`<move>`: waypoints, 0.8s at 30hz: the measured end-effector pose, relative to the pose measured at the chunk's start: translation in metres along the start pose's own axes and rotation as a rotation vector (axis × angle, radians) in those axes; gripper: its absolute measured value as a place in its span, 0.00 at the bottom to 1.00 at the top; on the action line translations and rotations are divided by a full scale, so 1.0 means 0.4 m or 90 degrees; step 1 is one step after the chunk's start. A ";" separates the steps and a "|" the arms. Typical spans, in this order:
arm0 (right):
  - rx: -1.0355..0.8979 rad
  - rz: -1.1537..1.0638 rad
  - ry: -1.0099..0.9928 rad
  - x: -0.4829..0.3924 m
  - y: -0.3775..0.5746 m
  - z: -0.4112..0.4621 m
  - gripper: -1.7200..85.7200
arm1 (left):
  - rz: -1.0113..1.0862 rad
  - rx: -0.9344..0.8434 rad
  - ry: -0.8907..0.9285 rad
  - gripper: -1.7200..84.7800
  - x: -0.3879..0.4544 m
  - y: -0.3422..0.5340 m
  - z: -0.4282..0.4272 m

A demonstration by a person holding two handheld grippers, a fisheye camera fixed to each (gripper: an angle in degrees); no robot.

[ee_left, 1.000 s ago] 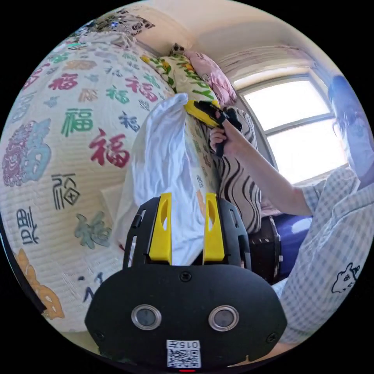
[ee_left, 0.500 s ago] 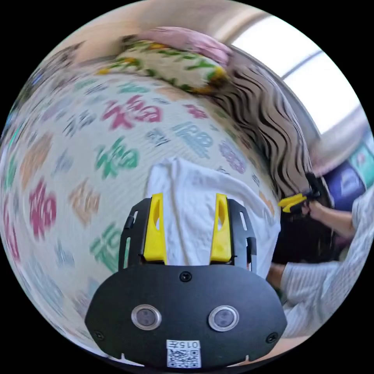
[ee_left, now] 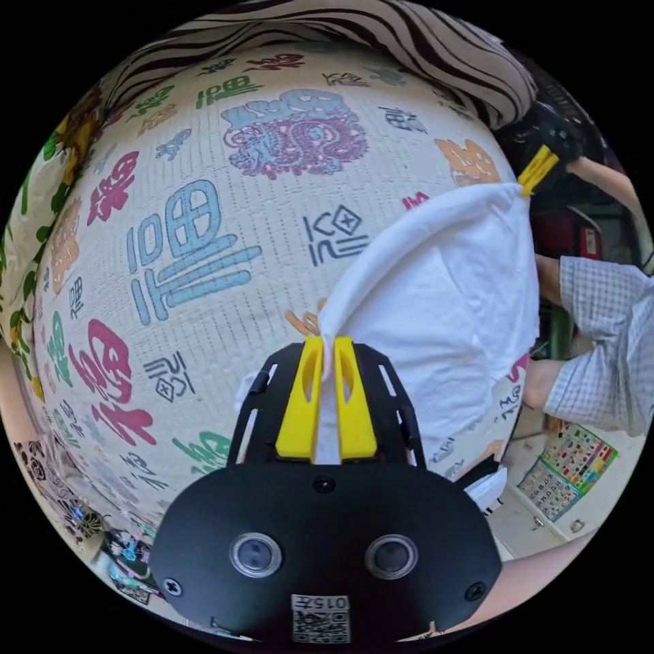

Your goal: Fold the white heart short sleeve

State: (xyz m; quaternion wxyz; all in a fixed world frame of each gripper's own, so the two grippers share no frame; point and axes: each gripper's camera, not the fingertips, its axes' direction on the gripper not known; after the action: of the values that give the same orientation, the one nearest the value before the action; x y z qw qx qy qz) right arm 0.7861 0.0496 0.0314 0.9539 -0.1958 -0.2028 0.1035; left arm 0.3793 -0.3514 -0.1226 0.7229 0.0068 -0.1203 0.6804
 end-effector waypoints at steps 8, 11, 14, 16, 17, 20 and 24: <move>0.060 -0.135 0.004 -0.162 0.122 -0.275 0.01 | -0.169 0.046 0.014 0.02 0.385 0.340 -0.215; 0.039 -0.172 0.025 -0.230 0.162 -0.368 0.01 | -0.249 0.065 0.073 0.02 0.539 0.438 -0.277; -0.011 -0.212 0.061 -0.300 0.182 -0.427 0.01 | -0.328 0.080 0.131 0.02 0.650 0.497 -0.314; -0.048 -0.238 0.086 -0.343 0.185 -0.452 0.01 | -0.346 0.066 0.141 0.02 0.698 0.515 -0.330; -0.070 -0.250 0.104 -0.367 0.185 -0.467 0.01 | -0.354 0.066 0.151 0.02 0.721 0.528 -0.339; -0.107 -0.257 0.129 -0.406 0.178 -0.508 0.01 | -0.380 0.088 0.187 0.02 0.747 0.572 -0.359; -0.116 -0.254 0.145 -0.425 0.146 -0.555 0.01 | -0.378 0.121 0.182 0.02 0.720 0.635 -0.355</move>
State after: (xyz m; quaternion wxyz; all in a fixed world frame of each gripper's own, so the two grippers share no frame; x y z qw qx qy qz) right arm 0.7217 -0.0184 -0.2384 0.9506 -0.2474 -0.1368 -0.1280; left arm 0.1656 -0.0251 -0.2467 0.8951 0.0135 0.0538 0.4425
